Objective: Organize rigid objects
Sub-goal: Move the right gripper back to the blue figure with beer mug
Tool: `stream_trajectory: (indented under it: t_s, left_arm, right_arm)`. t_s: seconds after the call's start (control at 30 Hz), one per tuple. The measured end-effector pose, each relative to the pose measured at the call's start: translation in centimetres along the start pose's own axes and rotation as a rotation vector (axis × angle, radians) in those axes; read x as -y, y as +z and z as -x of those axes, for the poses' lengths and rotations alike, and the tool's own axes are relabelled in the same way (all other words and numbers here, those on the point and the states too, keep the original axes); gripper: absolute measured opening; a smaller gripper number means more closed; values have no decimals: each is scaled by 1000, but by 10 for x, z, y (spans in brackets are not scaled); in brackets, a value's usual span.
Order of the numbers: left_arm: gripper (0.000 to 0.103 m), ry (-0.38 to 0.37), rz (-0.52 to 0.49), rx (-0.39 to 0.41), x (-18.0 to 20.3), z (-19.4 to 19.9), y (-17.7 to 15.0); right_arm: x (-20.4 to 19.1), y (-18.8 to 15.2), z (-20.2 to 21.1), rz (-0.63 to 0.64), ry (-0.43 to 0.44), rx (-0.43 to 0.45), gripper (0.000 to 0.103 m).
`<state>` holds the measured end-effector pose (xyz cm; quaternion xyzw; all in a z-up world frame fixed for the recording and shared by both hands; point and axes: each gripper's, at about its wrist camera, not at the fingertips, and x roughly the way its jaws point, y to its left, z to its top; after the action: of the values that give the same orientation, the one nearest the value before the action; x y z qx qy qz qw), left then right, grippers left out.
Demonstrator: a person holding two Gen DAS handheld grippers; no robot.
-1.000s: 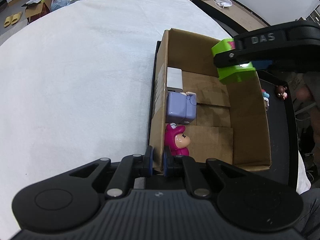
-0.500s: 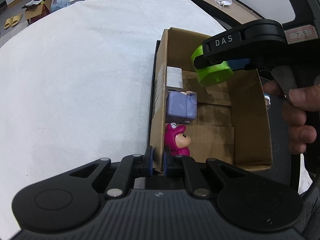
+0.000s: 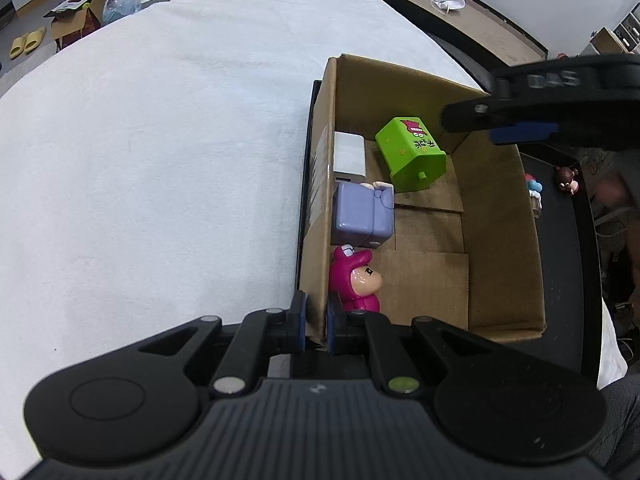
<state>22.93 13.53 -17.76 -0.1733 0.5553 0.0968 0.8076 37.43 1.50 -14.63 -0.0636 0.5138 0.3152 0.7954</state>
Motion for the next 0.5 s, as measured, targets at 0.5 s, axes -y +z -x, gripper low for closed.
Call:
stream_trajectory:
  t_s: [0.5]
  left_arm:
    - [9, 26, -20, 0, 7, 1, -2]
  right_arm:
    - [46, -21, 41, -34, -12, 77, 64]
